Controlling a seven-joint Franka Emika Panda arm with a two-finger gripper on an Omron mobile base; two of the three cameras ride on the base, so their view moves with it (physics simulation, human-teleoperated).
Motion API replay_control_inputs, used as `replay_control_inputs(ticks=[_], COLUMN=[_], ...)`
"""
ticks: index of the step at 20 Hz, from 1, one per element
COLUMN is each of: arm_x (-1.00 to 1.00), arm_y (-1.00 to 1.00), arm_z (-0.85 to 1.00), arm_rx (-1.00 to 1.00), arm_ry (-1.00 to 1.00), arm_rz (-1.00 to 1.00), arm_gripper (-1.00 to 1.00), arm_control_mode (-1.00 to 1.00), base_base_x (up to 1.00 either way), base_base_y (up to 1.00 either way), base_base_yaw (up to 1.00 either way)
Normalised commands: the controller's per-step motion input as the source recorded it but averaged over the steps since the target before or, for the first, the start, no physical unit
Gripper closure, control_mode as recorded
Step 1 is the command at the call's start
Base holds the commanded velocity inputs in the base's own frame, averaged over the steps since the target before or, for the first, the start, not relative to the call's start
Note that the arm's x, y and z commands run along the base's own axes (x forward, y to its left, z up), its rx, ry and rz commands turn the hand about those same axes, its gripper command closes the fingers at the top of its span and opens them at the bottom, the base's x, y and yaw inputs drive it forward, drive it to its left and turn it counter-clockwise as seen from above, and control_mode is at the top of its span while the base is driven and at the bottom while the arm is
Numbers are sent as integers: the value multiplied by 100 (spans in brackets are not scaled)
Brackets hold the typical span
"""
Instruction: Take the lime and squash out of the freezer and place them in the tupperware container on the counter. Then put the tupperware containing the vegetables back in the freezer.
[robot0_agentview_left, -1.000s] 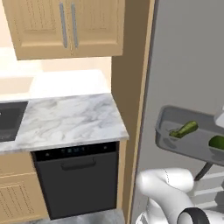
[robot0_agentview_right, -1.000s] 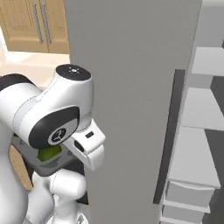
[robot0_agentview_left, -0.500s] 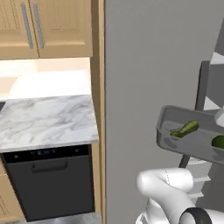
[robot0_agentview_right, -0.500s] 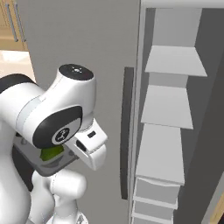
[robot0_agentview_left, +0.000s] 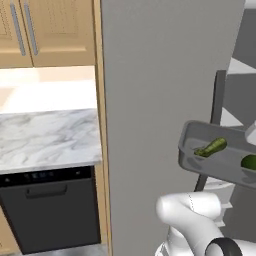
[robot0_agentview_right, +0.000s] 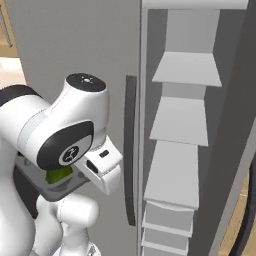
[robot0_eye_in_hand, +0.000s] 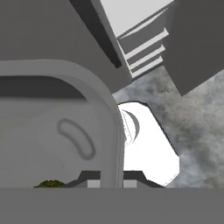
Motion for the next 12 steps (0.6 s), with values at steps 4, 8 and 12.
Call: replay_control_inputs(ticks=[4, 8, 12], arm_x=[0, 0, 0], arm_y=[0, 0, 0], arm_z=[0, 0, 0], arm_rx=[0, 0, 0], arm_ry=[0, 0, 0], arm_rz=[0, 0, 0], arm_gripper=[100, 100, 100], arm_control_mode=[100, 100, 100], base_base_x=[16, 21, 26], base_base_y=[-49, -61, -58], base_base_yaw=[0, 0, 0])
